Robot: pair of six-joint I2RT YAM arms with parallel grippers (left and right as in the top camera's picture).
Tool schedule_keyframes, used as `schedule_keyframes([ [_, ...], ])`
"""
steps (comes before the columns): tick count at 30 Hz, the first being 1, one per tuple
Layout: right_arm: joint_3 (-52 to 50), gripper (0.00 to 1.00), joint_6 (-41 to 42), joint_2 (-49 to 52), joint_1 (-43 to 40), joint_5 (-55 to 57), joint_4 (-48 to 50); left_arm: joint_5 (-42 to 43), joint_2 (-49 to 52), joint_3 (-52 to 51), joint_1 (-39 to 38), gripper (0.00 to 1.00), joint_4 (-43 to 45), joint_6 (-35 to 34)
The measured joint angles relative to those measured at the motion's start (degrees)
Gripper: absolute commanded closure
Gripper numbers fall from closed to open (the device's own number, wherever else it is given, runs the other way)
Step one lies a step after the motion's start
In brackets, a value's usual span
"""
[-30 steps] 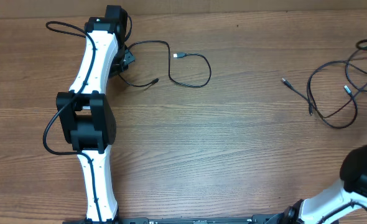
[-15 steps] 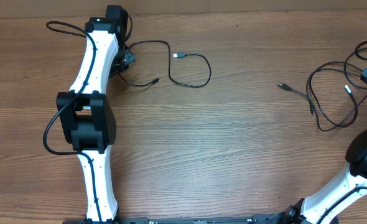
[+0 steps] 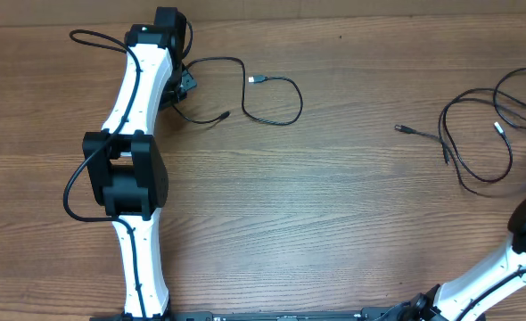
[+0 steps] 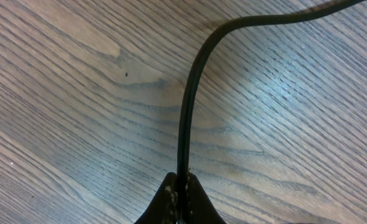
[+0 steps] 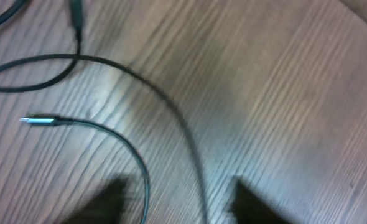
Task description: Untangle cables
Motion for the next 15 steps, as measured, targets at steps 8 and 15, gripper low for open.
schedule_keyframes([
  [8, 0.0, 0.16, 1.7, 0.0, -0.4, -5.5, 1.6, 0.5, 0.0, 0.0, 0.0, 0.96, 0.0, 0.0],
  [15, 0.0, 0.16, -2.7, 0.0, 0.8, -23.4, 2.9, 6.0, 0.0, 0.0, -1.6, 0.96, 1.9, 0.0],
])
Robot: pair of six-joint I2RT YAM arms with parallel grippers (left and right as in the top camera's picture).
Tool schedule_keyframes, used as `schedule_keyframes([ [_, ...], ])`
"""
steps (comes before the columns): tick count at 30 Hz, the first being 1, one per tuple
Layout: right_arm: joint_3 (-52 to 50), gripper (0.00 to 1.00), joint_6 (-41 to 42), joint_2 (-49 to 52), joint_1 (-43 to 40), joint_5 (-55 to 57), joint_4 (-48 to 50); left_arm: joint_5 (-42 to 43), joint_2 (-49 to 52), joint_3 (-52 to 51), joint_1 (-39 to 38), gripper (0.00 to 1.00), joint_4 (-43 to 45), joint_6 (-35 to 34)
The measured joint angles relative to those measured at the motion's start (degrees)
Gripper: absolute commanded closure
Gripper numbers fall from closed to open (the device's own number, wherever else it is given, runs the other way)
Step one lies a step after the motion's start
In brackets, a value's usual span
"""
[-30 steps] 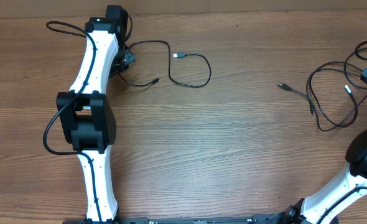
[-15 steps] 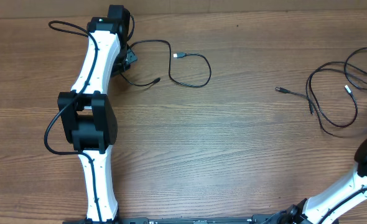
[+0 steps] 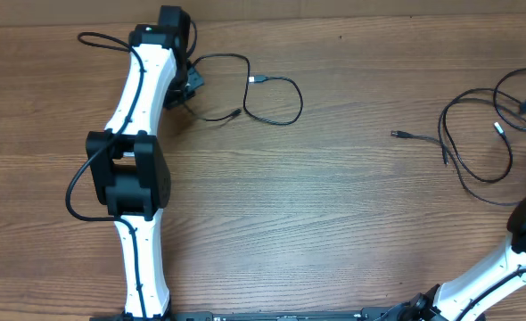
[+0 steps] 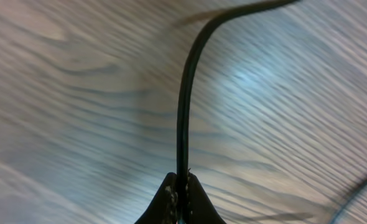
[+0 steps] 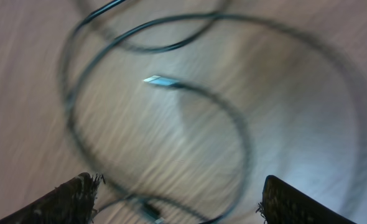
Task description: Untangle cables
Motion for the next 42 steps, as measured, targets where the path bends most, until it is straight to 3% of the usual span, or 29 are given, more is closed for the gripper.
schedule_keyframes([
  [16, 0.0, 0.14, -5.7, 0.0, 14.8, -8.4, 0.2, 10.8, 0.0, 0.0, -6.3, 0.96, 1.2, 0.6],
  [19, 0.0, 0.12, -6.5, 0.0, 18.6, -8.5, 0.3, 13.4, 0.0, 0.0, -6.2, 0.87, 1.9, 0.3],
  [22, 0.0, 0.1, -7.6, 0.0, 22.1, -8.7, 0.4, 14.8, 0.0, 0.0, -6.2, 0.89, 3.2, -1.8],
  [30, 0.0, 0.1, -9.6, 0.0, 30.1, -8.9, 2.4, 15.6, 0.0, 0.0, -7.2, 0.88, 7.0, -8.7],
  [42, 0.0, 0.13, -10.9, 0.0, 38.5, -12.4, 6.6, 13.8, 0.0, 0.0, -6.8, 0.81, 8.5, -10.4],
])
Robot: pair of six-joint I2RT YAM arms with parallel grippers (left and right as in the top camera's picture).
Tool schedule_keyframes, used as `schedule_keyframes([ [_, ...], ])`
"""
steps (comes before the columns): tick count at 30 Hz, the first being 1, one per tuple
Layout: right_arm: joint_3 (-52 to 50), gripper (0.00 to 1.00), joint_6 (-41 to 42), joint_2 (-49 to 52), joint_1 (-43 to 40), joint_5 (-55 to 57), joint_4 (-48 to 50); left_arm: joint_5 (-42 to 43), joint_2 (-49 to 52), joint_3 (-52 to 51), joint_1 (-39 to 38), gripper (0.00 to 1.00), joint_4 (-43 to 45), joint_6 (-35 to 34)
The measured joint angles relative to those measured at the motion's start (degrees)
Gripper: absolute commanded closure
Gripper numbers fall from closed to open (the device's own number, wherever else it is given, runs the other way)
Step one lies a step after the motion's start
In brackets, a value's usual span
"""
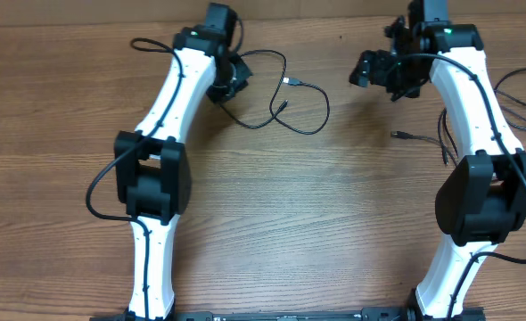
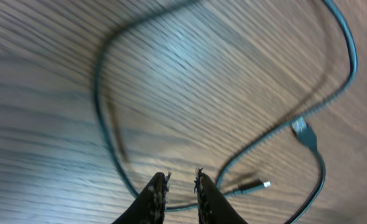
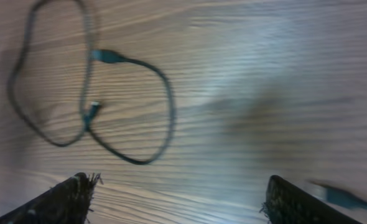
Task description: Untangle cables
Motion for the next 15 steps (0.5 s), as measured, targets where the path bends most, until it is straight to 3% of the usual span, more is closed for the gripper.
schedule_keyframes([
  [4, 0.0, 0.13, -3.4, 0.0, 2.3, -2.6, 2.2, 3.4, 0.0, 0.0, 4.8, 0.8, -0.1, 0.3],
  [8, 0.0, 0.13, -7.5, 0.0, 5.3, -4.0, 6.9, 7.7, 0.0, 0.0, 9.9, 0.7, -0.5, 3.6],
  [11, -0.9, 0.2, -9.4, 0.0, 7.8, -4.4, 12.7, 9.9, 0.0, 0.0, 12.7, 0.58, -2.3, 7.0],
  [12, -1.5, 0.25, -9.7, 0.0, 8.5, -4.6, 14.5, 10.4, 0.0, 0.0, 13.4, 0.51, -3.4, 8.1],
  [14, -3.1, 0.36, -10.7, 0.0, 10.0, -4.7, 18.5, 10.9, 0.0, 0.0, 14.4, 0.29, -5.2, 9.9],
  [15, -4.2, 0.41, -10.6, 0.0, 10.8, -5.0, 20.5, 11.1, 0.0, 0.0, 14.8, 0.1, -6.0, 10.5],
])
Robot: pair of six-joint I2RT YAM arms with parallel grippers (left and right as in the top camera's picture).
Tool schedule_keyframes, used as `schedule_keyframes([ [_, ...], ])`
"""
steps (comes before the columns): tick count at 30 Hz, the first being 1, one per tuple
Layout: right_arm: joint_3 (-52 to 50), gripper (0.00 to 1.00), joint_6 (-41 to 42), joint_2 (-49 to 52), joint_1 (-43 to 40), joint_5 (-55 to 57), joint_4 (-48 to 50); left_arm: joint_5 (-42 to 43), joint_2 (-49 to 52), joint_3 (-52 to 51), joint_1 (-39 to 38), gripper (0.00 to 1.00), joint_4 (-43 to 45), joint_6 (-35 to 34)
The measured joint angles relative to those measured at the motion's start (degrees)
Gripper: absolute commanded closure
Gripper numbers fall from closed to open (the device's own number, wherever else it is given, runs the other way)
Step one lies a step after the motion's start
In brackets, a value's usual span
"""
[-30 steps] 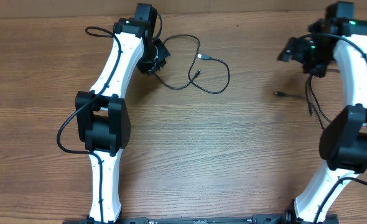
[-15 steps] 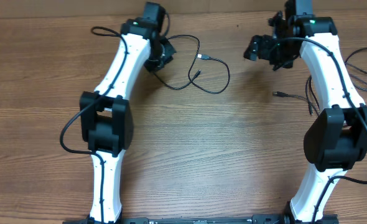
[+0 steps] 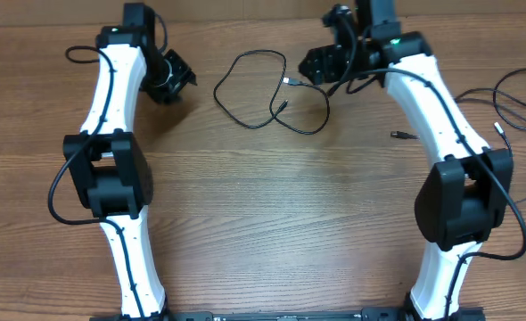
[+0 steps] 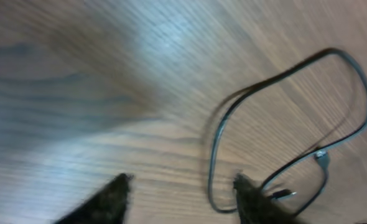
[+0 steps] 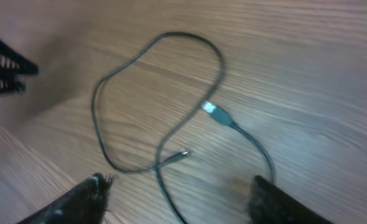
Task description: Untangle cables
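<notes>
A thin black cable [image 3: 245, 124] lies in a loose crossed loop at the table's top centre, both plugs inside the loop; no gripper touches it. My left gripper [image 3: 179, 77] is open, left of the loop, and sees the cable [image 4: 212, 162] ahead on its right. My right gripper [image 3: 318, 66] is open and hovers over the loop's right side. Its view shows the loop [image 5: 95, 112] and a silver plug [image 5: 214, 111] below. More black cables [image 3: 499, 127] lie at the right edge, one plug [image 3: 402, 135] pointing inward.
Both white arms reach in from the near edge along the left and right sides. The far table edge runs just behind both grippers. Bare wood [image 3: 272, 223] fills the middle and front of the table.
My left gripper was beside the loop with its jaws nearly together; now it is open and further left. The right gripper has moved left, over the loop's right side. The loop lies free.
My left gripper was shut on the black cable at the far left, while the right one hung open over the cables at the right edge. Later the cable lay further right at top centre, out of the left jaws, with the right arm nearby. Now both grippers flank it, open.
</notes>
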Motion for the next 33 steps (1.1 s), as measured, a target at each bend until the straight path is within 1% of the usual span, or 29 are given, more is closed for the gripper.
schedule_keyframes([
  [1, -0.9, 0.42, -0.3, 0.0, 0.6, 0.0, 1.7, 0.2, 0.0, 0.0, 0.2, 0.01, -0.6, 0.4],
  [6, -6.4, 0.45, 0.0, 0.0, 4.0, 0.1, 10.1, 0.5, 0.0, 0.0, 0.8, 0.0, -1.9, 1.6],
  [8, -8.7, 0.45, 1.3, 0.0, 5.2, 1.0, 13.8, 0.6, 0.0, 0.0, 0.8, 0.0, -1.8, 1.6],
  [13, -14.3, 0.5, 8.1, 0.0, 7.5, 5.4, 20.7, 0.6, 0.0, 0.0, 0.8, 0.0, -1.5, 1.6],
  [17, -18.7, 0.6, 14.6, 0.0, 7.8, 8.9, 25.9, 0.6, 0.0, 0.0, 0.8, 0.0, -1.5, 1.6],
  [19, -20.3, 0.58, 16.9, 0.1, 7.8, 9.7, 28.0, 0.6, 0.0, 0.0, 0.8, 0.01, -1.5, 1.6],
  [22, -22.8, 0.5, 21.6, 0.3, 7.8, 10.6, 31.0, 0.6, 0.0, 0.0, 0.8, 0.0, -1.5, 1.6],
  [25, -24.6, 0.46, 24.7, 1.3, 7.9, 11.2, 33.1, 0.6, 0.0, 0.0, 0.8, 0.0, -1.5, 1.6],
  [30, -25.2, 0.46, 26.6, 4.2, 8.6, 11.7, 35.6, 0.6, 0.0, -0.1, 0.8, 0.01, -1.5, 1.6],
  [33, -25.2, 0.51, 27.1, 5.9, 9.9, 12.8, 37.1, 0.6, 0.0, -0.1, 0.8, 0.0, -1.5, 1.6],
])
